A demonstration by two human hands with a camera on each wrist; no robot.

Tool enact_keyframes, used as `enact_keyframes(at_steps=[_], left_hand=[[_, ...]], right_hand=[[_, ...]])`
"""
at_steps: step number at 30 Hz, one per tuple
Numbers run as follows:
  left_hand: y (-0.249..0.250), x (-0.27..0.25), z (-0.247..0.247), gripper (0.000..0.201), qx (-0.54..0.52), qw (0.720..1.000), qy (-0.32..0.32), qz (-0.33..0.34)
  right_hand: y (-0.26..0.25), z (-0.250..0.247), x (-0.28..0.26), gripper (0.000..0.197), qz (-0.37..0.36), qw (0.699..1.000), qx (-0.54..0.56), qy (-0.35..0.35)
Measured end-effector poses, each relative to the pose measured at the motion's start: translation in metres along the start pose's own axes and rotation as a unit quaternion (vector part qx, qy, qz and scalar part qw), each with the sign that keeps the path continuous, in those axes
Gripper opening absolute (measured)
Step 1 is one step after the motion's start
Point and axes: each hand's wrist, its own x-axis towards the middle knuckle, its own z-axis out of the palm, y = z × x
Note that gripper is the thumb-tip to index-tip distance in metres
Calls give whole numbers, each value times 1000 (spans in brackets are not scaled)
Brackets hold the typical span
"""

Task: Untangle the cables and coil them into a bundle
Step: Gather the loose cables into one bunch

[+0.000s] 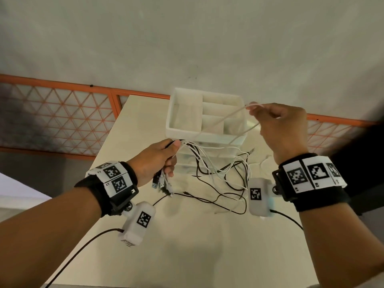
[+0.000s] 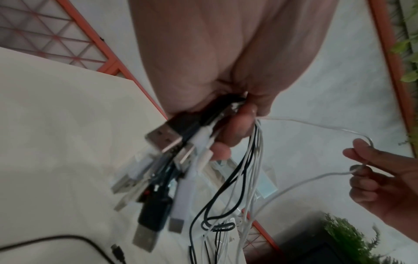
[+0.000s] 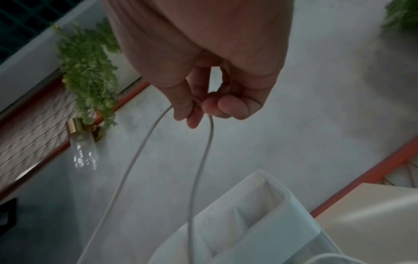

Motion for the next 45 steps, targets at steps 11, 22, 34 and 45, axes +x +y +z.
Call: enact_keyframes(at_steps=[11,22,34,45], left_hand=[[34,-2,-27,28,97,992,74,37],[16,1,-37,38,116,978,175,5],[1,5,-29,35,116,973,196,-21],[-57,-15,-27,33,157,964,146,-160]], right_hand=[[118,7,-19,47,278,910,-225,-211],[79,-9,-5,54,185,980,-71,35],[54,37,-81,13,-8,926,-87,-366],[108,164,-178,51,-45,775,-278,-565]])
